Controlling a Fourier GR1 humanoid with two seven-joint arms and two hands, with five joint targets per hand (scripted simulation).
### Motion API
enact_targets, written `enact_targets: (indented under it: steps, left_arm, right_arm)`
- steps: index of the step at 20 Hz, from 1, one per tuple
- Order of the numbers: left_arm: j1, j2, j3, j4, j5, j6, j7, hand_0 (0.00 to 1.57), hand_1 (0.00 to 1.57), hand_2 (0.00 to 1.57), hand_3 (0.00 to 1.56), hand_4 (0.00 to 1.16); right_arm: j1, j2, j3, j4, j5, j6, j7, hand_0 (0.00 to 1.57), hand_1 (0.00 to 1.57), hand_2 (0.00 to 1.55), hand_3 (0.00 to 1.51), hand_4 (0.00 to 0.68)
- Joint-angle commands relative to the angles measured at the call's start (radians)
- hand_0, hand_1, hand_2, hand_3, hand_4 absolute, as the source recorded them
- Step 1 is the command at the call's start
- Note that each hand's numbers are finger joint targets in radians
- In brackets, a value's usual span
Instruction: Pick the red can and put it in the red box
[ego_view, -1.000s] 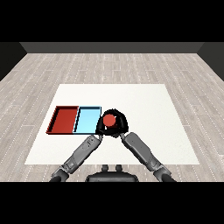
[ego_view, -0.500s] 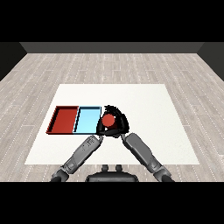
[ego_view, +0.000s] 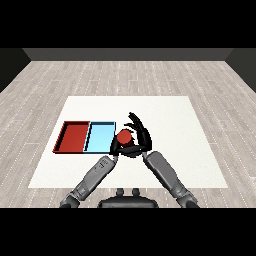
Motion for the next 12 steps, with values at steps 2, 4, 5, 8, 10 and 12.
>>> enact_targets:
  steps: [2, 4, 5, 8, 10, 12]
  left_arm:
    - [0.053, -0.014, -0.035, 0.032, 0.012, 0.035, -0.058, 1.57, 1.57, 1.57, 1.48, 1.14]
    - [0.032, -0.014, 0.038, 0.054, 0.045, -0.020, -0.062, 1.57, 1.57, 1.57, 1.49, 1.14]
    - [0.064, -0.001, 0.061, 0.018, 0.018, -0.056, -0.043, 1.57, 1.57, 1.57, 1.49, 1.13]
    - [0.033, -0.001, 0.084, 0.053, 0.010, -0.037, -0.030, 1.57, 1.57, 1.57, 1.48, 1.12]
    - [0.045, 0.025, 0.119, 0.032, 0.016, -0.073, -0.044, 1.57, 1.57, 1.55, 1.45, 1.12]
    - [-0.015, 0.036, 0.143, 0.006, -0.005, -0.071, 0.038, 1.57, 1.57, 1.57, 1.46, 1.13]
  right_arm:
    - [0.034, -0.017, -0.057, -0.082, 0.052, -0.009, 0.034, 0.00, 0.00, 0.00, 0.00, 0.000]
    - [-0.040, -0.067, -0.159, -0.093, 0.001, 0.047, 0.047, 0.00, 0.00, 0.00, 0.00, 0.000]
    - [0.003, -0.001, -0.100, -0.134, 0.060, -0.023, 0.043, 0.00, 0.00, 0.00, 0.00, 0.000]
    - [0.024, -0.120, -0.186, -0.336, 0.033, -0.033, 0.158, 0.00, 0.00, 0.00, 0.00, 0.000]
    - [0.062, -0.151, -0.199, -0.393, 0.046, -0.013, 0.187, 0.00, 0.00, 0.00, 0.00, 0.000]
    - [0.147, -0.150, -0.233, -0.425, 0.006, 0.018, 0.152, 0.00, 0.00, 0.00, 0.00, 0.000]
